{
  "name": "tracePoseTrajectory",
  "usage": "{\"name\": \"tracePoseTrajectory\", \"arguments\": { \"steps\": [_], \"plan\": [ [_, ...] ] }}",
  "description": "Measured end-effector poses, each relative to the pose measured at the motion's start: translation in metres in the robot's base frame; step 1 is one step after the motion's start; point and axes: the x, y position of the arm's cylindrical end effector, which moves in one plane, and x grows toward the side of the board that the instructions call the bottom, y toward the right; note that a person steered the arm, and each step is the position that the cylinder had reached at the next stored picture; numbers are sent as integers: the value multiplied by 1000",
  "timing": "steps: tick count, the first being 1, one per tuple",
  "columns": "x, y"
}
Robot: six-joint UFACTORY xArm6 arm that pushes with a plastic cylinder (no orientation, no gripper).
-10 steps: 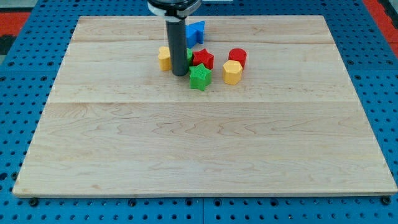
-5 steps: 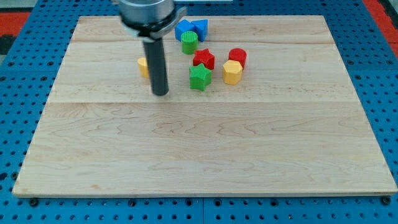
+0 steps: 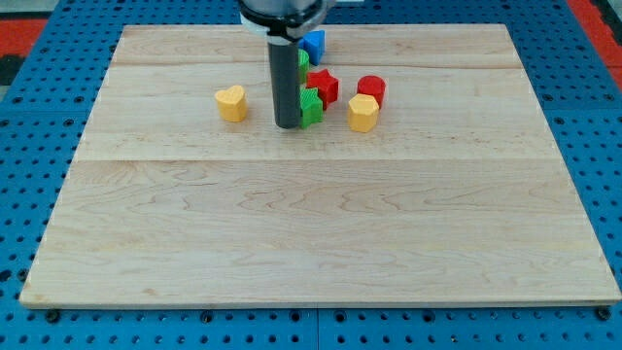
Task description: Move the green star and red star closer to the group of blocks
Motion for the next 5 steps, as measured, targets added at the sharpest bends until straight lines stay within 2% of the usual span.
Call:
{"name": "tracePoseTrajectory", "arguments": {
  "steps": [1, 2, 3, 5],
  "plan": [
    [14, -8],
    [53, 17],
    [25, 36],
    [-46, 9]
  ]
}}
